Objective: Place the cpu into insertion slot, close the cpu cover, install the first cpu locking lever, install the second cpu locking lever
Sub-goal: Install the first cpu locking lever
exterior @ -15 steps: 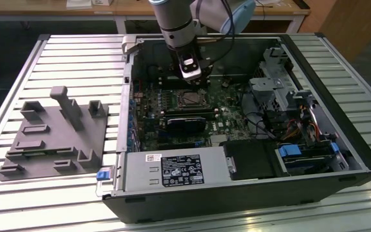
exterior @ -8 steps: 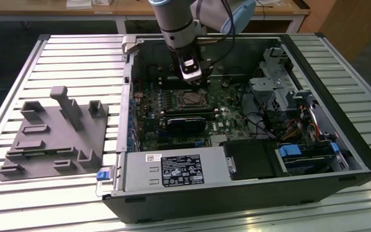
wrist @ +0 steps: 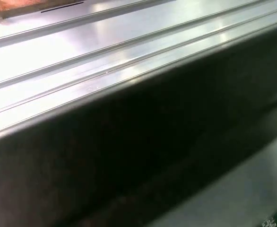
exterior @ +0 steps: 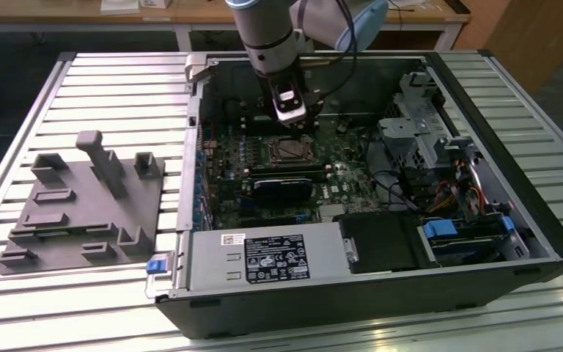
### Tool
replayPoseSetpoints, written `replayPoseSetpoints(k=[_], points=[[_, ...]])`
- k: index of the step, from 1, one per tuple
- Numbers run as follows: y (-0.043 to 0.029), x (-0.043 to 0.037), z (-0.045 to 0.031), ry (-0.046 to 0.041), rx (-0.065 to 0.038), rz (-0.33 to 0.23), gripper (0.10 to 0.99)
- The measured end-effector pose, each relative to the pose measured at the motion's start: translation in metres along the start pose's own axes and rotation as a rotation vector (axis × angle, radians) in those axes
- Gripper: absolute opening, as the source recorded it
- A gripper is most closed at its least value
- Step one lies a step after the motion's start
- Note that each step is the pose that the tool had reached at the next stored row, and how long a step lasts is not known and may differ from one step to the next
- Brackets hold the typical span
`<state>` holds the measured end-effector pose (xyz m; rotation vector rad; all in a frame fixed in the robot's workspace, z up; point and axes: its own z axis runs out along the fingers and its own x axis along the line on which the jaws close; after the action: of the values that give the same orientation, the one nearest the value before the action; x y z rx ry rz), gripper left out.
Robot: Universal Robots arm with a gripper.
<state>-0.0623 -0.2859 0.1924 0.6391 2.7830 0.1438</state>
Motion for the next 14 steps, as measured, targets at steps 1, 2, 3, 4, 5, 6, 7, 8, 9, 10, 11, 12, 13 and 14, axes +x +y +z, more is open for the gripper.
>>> replayPoseSetpoints(k=[1, 2, 3, 4, 5, 6, 7, 8, 9, 10, 11, 12, 13, 14], points=[[0.0001, -0.0003, -0.0011, 0.0, 0.0, 0.0, 0.106], [0.0003, -0.0006, -0.0023, 0.0001, 0.0, 0.0, 0.106], [0.0005, -0.0009, -0.0035, 0.0, 0.0, 0.0, 0.106], [0.0007, -0.0012, -0.0048, 0.0001, 0.0, 0.0, 0.106], [0.001, -0.0016, -0.0061, 0.0001, 0.0, 0.0, 0.106], [0.0012, -0.0019, -0.0074, 0.0, 0.0, 0.0, 0.106], [0.0014, -0.0023, -0.0088, 0.0001, 0.0, 0.0, 0.106], [0.0017, -0.0027, -0.0103, 0.0001, 0.0, 0.0, 0.106], [0.0019, -0.0031, -0.0121, 0.0001, 0.0, 0.0, 0.106], [0.0022, -0.0036, -0.0137, 0.0001, 0.0, 0.0, 0.106], [0.0025, -0.004, -0.0152, 0.0002, 0.0, 0.0, 0.106], [0.0027, -0.0043, -0.0165, 0.0003, 0.0, 0.0, 0.106], [0.0029, -0.0046, -0.0177, 0.0004, -0.001, 0.0, 0.106], [0.0031, -0.0049, -0.0187, 0.0007, -0.001, 0.0, 0.106]])
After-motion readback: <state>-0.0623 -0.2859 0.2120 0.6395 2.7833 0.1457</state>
